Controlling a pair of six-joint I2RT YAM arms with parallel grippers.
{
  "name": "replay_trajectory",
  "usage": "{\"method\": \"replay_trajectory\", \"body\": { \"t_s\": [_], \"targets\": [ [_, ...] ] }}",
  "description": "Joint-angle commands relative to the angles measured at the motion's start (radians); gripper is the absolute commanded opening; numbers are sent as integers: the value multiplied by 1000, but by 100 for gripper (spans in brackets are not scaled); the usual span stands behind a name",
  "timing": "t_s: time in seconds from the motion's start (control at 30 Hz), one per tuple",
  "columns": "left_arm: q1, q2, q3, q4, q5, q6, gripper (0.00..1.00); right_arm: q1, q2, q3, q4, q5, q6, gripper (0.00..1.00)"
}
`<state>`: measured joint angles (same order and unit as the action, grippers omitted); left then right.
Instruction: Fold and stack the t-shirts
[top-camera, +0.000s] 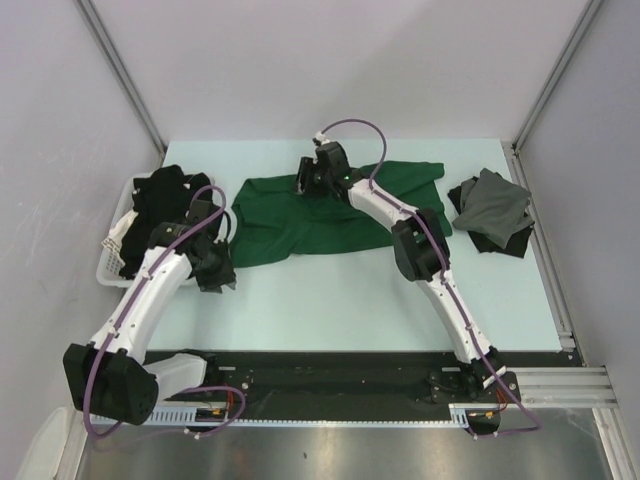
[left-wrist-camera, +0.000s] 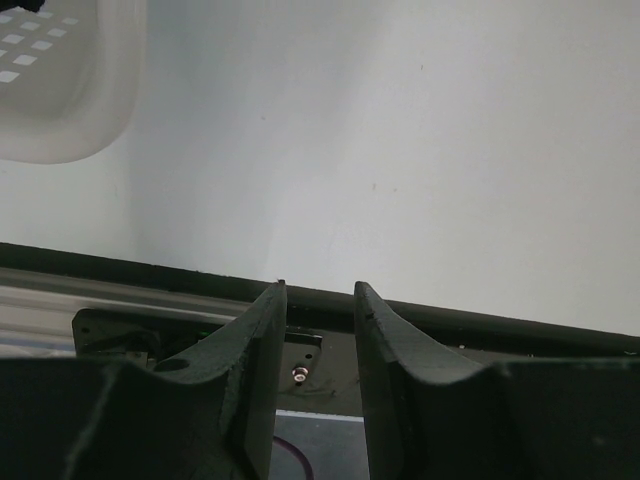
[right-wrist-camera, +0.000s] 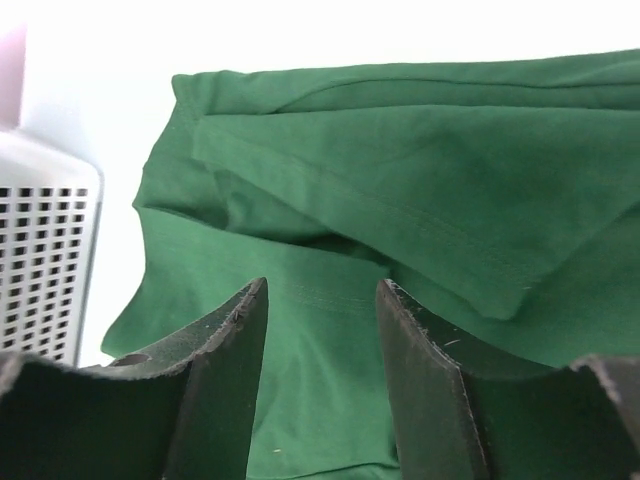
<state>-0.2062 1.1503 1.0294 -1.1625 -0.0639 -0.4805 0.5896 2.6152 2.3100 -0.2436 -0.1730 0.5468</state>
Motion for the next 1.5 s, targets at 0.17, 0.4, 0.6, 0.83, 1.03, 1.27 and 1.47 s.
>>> {"method": "replay_trajectory", "body": {
  "t_s": [0.17, 0.4, 0.6, 0.83, 1.03, 1.27, 1.47],
  "targets": [
    [4, 124, 130, 106, -2, 29, 38, -111, -173, -61, -26, 81, -206, 53],
    [4, 400, 345, 208, -31, 71, 39, -221, -283, -127, -83, 122, -265, 53],
    [4, 658, 622, 231, -20, 112, 39, -266, -305, -161, -102, 86, -257, 52],
    [7, 991, 1022, 204, -65, 189, 39, -318, -412, -291, -97, 38, -216, 52],
    [60, 1170, 1182, 239, -42, 135, 40, -381, -500, -403, -91, 6, -197, 52],
    [83, 1261, 1259, 342, -11, 100, 44, -431, -552, -452, -92, -11, -202, 52],
    [83, 1299, 1275, 438, 61, 80, 48, -435, -550, -457, -92, -25, -194, 51]
  ]
}}
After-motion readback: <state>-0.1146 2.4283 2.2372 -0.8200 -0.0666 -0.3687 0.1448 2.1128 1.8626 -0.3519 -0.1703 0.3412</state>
